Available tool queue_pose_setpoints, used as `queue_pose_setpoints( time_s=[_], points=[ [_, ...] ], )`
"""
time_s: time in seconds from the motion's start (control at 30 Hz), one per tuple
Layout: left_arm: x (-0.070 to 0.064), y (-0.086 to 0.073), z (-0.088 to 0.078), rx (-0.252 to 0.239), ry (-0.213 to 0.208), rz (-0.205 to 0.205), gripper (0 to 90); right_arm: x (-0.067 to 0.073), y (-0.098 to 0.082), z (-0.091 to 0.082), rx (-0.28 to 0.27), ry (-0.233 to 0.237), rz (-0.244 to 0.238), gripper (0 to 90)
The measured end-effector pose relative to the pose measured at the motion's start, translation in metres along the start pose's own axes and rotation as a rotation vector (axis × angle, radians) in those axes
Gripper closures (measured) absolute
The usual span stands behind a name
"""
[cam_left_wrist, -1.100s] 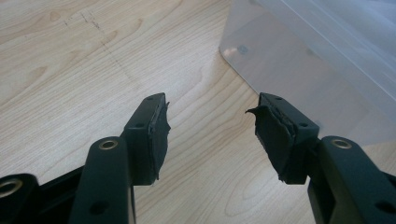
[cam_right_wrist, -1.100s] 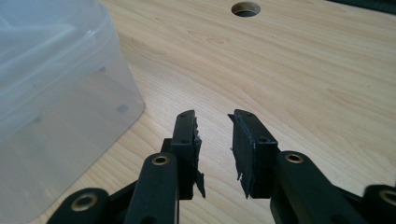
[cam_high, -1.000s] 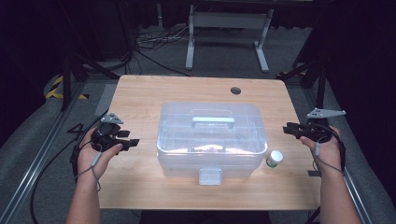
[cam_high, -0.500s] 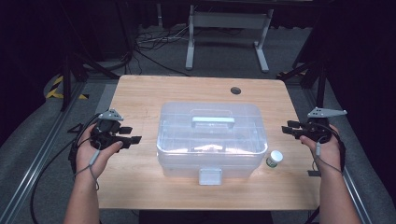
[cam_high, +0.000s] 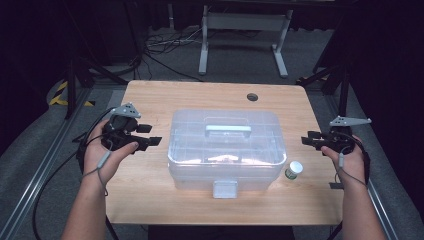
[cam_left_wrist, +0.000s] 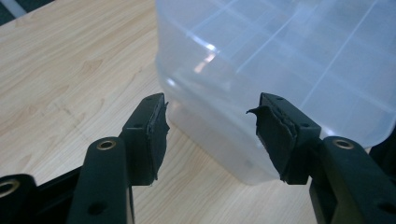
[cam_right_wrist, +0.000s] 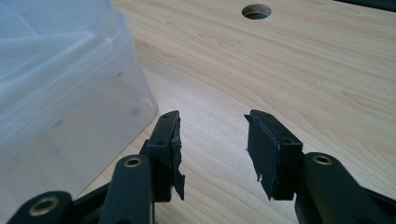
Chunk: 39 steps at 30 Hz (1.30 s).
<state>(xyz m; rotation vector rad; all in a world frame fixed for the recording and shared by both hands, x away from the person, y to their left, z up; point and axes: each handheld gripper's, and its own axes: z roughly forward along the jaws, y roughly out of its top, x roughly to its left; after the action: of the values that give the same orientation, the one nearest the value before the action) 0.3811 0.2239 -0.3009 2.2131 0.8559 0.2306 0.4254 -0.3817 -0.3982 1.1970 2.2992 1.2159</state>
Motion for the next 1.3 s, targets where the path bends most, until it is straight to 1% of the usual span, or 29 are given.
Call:
queue_pose_setpoints(
  time_s=[0.03,0.13,0.17,0.2,0.23,0.3,0.33,0.4,0.5,0.63,0.7,0.73,0.83,0.87,0.93,0.97,1.07,1.1,1.3],
  points=[
    [-0.001,0.002,0.000,-0.003,-0.004,0.003,44.0,0.000,0.000,0.000,0.002,0.002,0.002,54.6],
    [-0.006,0.012,0.001,-0.002,-0.020,0.028,43.7,0.000,-0.001,0.002,0.005,0.004,0.004,53.7],
    [-0.010,0.018,0.000,-0.009,-0.027,0.039,43.7,-0.001,-0.001,0.002,0.004,0.005,0.008,53.4],
    [-0.010,0.018,0.000,-0.009,-0.027,0.039,43.6,-0.001,-0.001,0.002,0.004,0.005,0.008,53.4],
    [-0.012,0.022,0.000,-0.013,-0.039,0.049,43.6,-0.001,-0.002,0.002,0.003,0.008,0.009,53.4],
    [-0.014,0.028,0.002,-0.019,-0.055,0.055,43.5,0.000,-0.002,0.003,0.004,0.013,0.013,53.3],
    [-0.016,0.032,0.003,-0.021,-0.066,0.055,43.4,0.000,-0.002,0.003,0.006,0.014,0.013,53.3],
    [-0.019,0.039,0.007,-0.020,-0.084,0.069,43.3,0.001,-0.003,0.005,0.010,0.022,0.015,53.3],
    [-0.025,0.049,0.013,-0.011,-0.099,0.084,43.2,0.002,-0.003,0.006,0.011,0.023,0.009,53.2],
    [-0.030,0.060,0.018,-0.009,-0.115,0.103,42.4,0.004,-0.004,0.005,0.011,0.029,0.014,52.7],
    [-0.034,0.065,0.022,-0.007,-0.130,0.120,42.0,0.003,-0.005,0.005,0.012,0.030,0.015,52.6],
    [-0.037,0.069,0.025,-0.008,-0.146,0.128,41.5,0.003,-0.006,0.005,0.013,0.030,0.018,52.5],
    [-0.043,0.074,0.031,-0.009,-0.164,0.142,40.8,0.003,-0.008,0.002,0.011,0.028,0.024,52.3],
    [-0.046,0.078,0.038,0.002,-0.172,0.153,40.5,0.003,-0.009,0.001,0.011,0.025,0.025,52.1],
    [-0.047,0.078,0.040,0.002,-0.176,0.155,40.5,0.002,-0.010,0.000,0.009,0.024,0.025,52.0],
    [-0.048,0.080,0.044,0.013,-0.186,0.159,40.5,0.002,-0.010,0.000,0.008,0.023,0.025,51.9],
    [-0.050,0.084,0.053,0.027,-0.198,0.172,40.7,0.001,-0.012,-0.002,0.004,0.015,0.036,51.2],
    [-0.051,0.084,0.056,0.025,-0.200,0.172,40.7,0.001,-0.013,-0.003,0.005,0.013,0.035,51.2],
    [-0.053,0.089,0.074,0.065,-0.194,0.200,42.0,0.001,-0.016,-0.002,0.017,0.004,0.037,50.8]
  ],
)
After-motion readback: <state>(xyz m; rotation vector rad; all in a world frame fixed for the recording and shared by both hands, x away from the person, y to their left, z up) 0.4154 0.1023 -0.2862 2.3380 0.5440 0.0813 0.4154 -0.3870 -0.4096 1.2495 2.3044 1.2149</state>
